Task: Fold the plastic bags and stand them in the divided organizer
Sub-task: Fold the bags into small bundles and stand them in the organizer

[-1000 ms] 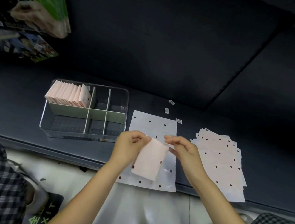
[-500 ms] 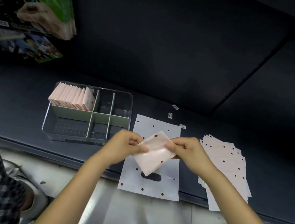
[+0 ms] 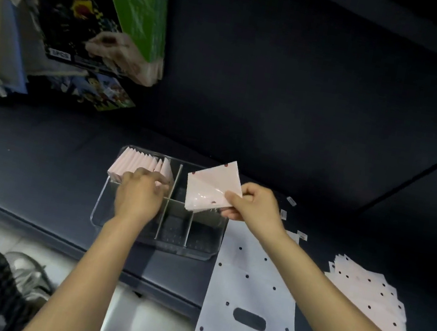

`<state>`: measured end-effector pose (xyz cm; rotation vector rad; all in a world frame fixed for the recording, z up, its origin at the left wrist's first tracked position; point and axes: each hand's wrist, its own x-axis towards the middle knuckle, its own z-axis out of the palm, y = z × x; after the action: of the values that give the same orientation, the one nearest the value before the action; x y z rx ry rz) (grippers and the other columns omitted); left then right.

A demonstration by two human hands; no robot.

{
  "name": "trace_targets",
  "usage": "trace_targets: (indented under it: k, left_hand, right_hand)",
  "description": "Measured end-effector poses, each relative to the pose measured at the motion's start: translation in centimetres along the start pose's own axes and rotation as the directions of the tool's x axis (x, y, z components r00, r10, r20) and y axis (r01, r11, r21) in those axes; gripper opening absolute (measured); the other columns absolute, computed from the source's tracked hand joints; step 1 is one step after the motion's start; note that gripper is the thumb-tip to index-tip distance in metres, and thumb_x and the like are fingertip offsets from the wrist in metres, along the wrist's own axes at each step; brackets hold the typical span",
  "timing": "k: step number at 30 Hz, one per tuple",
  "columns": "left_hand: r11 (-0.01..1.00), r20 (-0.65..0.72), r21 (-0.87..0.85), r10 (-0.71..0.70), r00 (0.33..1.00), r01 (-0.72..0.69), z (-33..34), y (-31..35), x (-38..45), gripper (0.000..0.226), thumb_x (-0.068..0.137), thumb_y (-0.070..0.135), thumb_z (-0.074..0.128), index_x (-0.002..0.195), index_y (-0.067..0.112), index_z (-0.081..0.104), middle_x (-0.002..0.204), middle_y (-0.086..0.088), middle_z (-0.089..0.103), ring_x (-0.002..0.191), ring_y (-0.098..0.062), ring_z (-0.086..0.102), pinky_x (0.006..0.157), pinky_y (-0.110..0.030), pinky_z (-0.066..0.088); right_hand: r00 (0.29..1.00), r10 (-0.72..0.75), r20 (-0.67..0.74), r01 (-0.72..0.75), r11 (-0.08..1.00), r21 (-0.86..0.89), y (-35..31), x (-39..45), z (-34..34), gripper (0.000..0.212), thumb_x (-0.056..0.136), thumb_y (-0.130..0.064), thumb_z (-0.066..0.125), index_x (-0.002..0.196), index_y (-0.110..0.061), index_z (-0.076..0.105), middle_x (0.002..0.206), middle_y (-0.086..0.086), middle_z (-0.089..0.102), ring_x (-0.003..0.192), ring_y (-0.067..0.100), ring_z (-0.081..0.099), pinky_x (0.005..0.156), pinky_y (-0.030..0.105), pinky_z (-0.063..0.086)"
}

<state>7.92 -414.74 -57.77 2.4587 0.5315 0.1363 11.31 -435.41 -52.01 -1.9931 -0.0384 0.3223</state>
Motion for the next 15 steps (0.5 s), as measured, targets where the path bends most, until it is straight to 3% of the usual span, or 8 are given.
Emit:
trace_targets:
  k: [7, 12, 15]
  left_hand:
    - [0.999, 0.021, 0.045, 0.018, 1.000, -0.019, 1.6, -2.2, 0.7, 0.031, 0.096, 0.022, 0.045, 0.121, 0.019, 0.062, 0.130, -0.003, 0.054, 0.116, -0.029, 0.038, 0.093, -0.042, 0.036]
    - [1.000, -0.026, -0.024, -0.016, 1.000, 0.015, 2.0, -3.0, 0.2, 0.032, 0.097, 0.025, 0.046, 0.124, 0.014, 0.060, 0.135, 0.000, 0.051, 0.128, -0.027, 0.024, 0.098, -0.041, 0.031]
    - [0.998, -0.027, -0.067, -0.005, 1.000, 0.004, 2.1, -3.1, 0.0, 0.034, 0.097, 0.028, 0.048, 0.126, 0.015, 0.058, 0.135, 0.001, 0.051, 0.127, -0.025, 0.025, 0.098, -0.040, 0.030]
  right_hand:
    - [1.000, -0.014, 0.026, 0.017, 0.995, -0.094, -0.1, 5.6, 6.4, 0.012, 0.092, -0.008, 0.053, 0.080, -0.011, 0.054, 0.070, 0.010, 0.071, 0.054, 0.013, 0.068, 0.054, 0.022, 0.057]
    - [0.999, -0.041, -0.004, 0.037, 0.936, -0.351, 0.1, 7.4, 8.2, 0.015, 0.090, -0.011, 0.051, 0.077, -0.019, 0.050, 0.072, 0.006, 0.072, 0.056, 0.011, 0.068, 0.064, 0.033, 0.060]
    - [0.995, -0.102, 0.000, 0.084, 0.816, -0.572, -0.6, 7.9, 9.5, 0.007, 0.086, -0.011, 0.048, 0.087, -0.012, 0.056, 0.078, 0.007, 0.072, 0.068, 0.020, 0.069, 0.066, 0.036, 0.057]
